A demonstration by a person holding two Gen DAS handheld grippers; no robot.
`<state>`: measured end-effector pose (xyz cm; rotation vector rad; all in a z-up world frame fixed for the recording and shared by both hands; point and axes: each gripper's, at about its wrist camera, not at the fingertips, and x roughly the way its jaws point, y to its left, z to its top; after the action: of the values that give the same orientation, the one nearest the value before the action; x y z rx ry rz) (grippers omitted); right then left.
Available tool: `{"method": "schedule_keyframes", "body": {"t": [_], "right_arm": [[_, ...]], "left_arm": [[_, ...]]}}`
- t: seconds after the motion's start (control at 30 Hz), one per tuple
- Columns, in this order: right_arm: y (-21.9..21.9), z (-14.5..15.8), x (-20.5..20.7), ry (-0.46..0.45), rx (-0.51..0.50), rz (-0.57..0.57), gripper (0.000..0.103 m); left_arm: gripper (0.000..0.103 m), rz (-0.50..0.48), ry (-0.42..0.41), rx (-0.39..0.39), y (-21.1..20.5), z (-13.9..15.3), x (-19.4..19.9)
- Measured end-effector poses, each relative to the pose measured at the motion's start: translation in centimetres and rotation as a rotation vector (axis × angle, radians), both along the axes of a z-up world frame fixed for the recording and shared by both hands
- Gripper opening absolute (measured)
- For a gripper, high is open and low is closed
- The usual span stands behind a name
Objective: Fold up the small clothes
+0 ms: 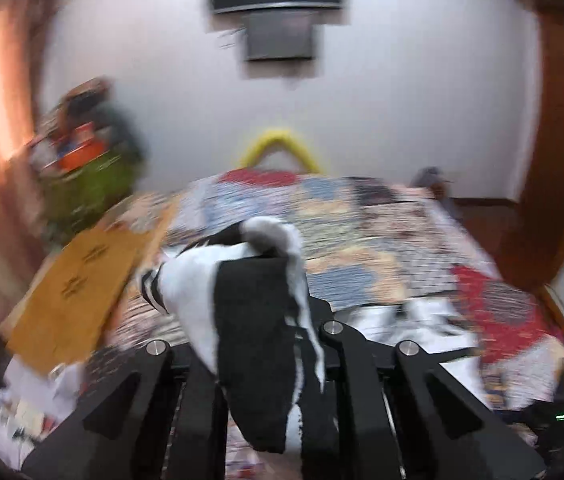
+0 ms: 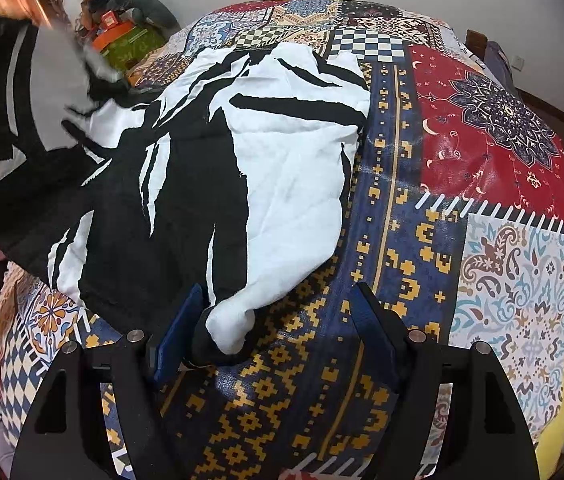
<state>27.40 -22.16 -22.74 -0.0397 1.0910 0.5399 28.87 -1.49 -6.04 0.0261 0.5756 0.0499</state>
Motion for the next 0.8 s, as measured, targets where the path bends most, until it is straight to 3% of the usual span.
{"method": "schedule_keyframes", "body": {"t": [0.1,0.23,0.4,0.6,0.7,0.77,0.8], "right_arm": [[-0.1,0.0,0.3,0.004,0.008,0.002,0.073],[-0.1,0.0,0.5,0.011,0.025,0.0,0.073],[-0.4,0.1,0.4,0.016,0.044,0.0,0.073],[-1.0,0.3,0.1,0.025,0.074,-0.01,0.072],[-1.5,0.8,0.0,0.021,0.08,-0.017,0.072],[-2.0,1.5,-0.4,0.004,0.084,-0.023,0.072],[-2.3,1.9,-0.6,-0.006,0.085,-0.027,0.072]], "left_arm": [[0.009,-0.184,0.041,-0.057,-3.8,-0.2,0.0],[0.009,-0.374,0.223,-0.177,-7.1,-3.8,0.8],[0.009,-0.416,0.443,-0.249,-7.3,-9.4,2.2],[0.011,-0.415,0.452,-0.247,-6.9,-9.5,1.6],[0.038,-0.427,0.434,-0.252,-7.6,-8.3,0.4],[0.067,-0.423,0.394,-0.246,-7.9,-6.9,-0.8],[0.072,-0.425,0.373,-0.249,-7.8,-6.2,-1.1]]}}
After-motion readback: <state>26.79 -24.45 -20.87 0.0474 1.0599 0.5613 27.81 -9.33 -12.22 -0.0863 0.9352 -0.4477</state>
